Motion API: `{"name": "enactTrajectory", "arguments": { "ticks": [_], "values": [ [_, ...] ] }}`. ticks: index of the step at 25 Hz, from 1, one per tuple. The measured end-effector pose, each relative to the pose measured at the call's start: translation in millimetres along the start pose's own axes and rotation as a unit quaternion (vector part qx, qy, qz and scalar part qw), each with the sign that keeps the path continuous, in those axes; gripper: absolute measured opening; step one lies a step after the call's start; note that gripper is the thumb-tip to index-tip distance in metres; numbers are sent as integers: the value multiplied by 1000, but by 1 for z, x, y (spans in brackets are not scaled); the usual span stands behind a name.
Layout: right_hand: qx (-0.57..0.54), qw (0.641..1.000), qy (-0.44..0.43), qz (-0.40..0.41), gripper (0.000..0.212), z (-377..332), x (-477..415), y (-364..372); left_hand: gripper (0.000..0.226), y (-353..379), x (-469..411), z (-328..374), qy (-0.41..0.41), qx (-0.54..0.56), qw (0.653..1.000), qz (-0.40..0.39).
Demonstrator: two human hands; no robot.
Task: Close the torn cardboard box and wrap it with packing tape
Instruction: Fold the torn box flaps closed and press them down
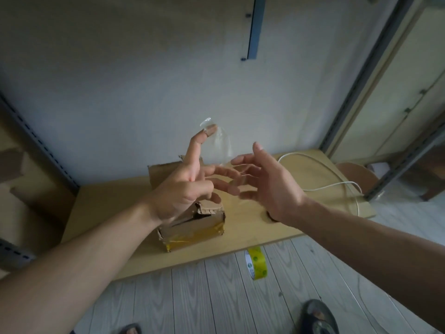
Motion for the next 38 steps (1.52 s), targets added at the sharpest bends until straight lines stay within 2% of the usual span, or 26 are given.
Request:
{"name": "enactTrajectory", "arguments": {
  "ticks": [2, 3, 7, 9, 13, 18, 22, 27, 29, 31, 34, 38],
  "values": [
    [4, 997, 32, -65, 44, -19, 21, 19, 99, 3, 9, 13, 31, 38, 999, 11],
    [3, 997, 37, -64, 37, -23, 29, 26, 98, 3, 13, 20, 45, 51, 997, 20],
    [-77, 995, 28, 56, 10, -32, 37, 38, 99, -3, 27, 38, 87, 41, 994, 58],
    [-81, 993, 25, 79, 5, -36, 33, 41, 99, -8, 32, 42, 101, 37, 992, 68],
    [-50, 996, 32, 72, 3, -34, 25, 55, 99, -23, 41, 46, 111, 25, 990, 82],
    [-43, 988, 74, 126, 22, -29, 1, 59, 96, -41, 36, 38, 109, -42, 987, 115],
    [-40, 989, 85, 110, 13, -33, -14, 61, 93, -55, 28, 37, 120, -54, 986, 104],
    [22, 990, 30, 139, 1, -42, -22, 58, 88, -69, 12, 31, 132, -92, 978, 136],
    [29, 988, 17, 151, 2, -47, -22, 50, 88, -86, 11, 24, 117, -128, 970, 170],
    [41, 988, 15, 152, 2, -50, -19, 41, 91, -102, 12, 14, 83, -165, 970, 160],
    [87, 982, 20, 167, 8, -53, -16, 29, 98, -108, 10, 1, 57, -190, 971, 135],
    [217, 948, -10, 233, 16, -63, -16, 5, 84, -109, 8, -11, 57, -193, 970, 135]
  ]
}}
Point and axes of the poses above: each hand's wrist, its own x-axis away from the middle knuckle, its own y-axis out of the palm, z = x × y, the point moved 2 cm from there along -x, towards the middle knuckle, and after that the axes turned 8 degrees about x, right-handed, at the moved point
